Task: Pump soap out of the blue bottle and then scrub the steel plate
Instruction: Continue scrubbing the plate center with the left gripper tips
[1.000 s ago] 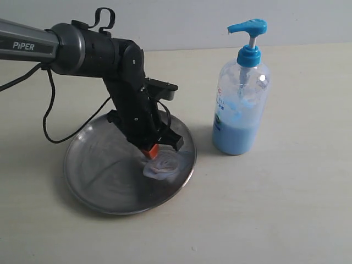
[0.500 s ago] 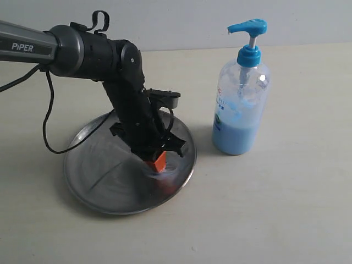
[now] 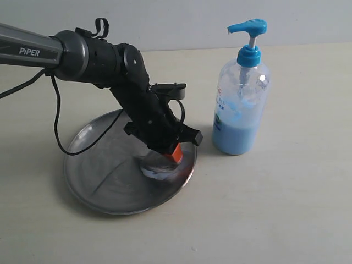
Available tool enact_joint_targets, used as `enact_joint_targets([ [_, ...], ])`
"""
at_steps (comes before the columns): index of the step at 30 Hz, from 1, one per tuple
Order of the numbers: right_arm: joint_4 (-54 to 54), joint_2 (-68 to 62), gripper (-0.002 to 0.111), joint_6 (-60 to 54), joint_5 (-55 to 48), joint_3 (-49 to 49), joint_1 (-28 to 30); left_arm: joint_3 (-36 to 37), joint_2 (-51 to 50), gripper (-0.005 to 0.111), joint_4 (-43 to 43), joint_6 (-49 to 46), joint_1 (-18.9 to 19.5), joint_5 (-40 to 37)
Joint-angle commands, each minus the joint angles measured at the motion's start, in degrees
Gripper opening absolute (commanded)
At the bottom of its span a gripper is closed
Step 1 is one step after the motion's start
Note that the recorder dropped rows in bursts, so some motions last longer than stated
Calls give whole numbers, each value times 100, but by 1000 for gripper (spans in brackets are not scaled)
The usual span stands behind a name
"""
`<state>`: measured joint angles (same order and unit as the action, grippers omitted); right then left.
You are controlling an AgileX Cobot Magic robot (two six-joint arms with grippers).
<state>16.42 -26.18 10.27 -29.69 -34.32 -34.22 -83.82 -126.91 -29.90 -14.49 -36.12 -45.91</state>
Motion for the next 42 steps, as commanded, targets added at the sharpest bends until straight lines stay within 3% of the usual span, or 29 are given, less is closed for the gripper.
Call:
enact_joint_targets([
  [1, 2, 13, 0, 25, 90, 31, 21, 33, -97, 0, 398, 281, 6, 183],
  [11, 2, 13, 0, 25, 187, 94, 21, 33, -97, 0, 1625, 940, 6, -303],
  [24, 2, 13, 0, 25, 198, 94, 21, 33, -76, 0, 1588, 855, 6, -1645],
  [34, 2, 13, 0, 25, 198, 94, 21, 33, -76, 0, 395, 415, 6, -1215],
  [42, 2, 13, 0, 25, 198, 94, 21, 33, -76, 0, 29, 415, 6, 13],
])
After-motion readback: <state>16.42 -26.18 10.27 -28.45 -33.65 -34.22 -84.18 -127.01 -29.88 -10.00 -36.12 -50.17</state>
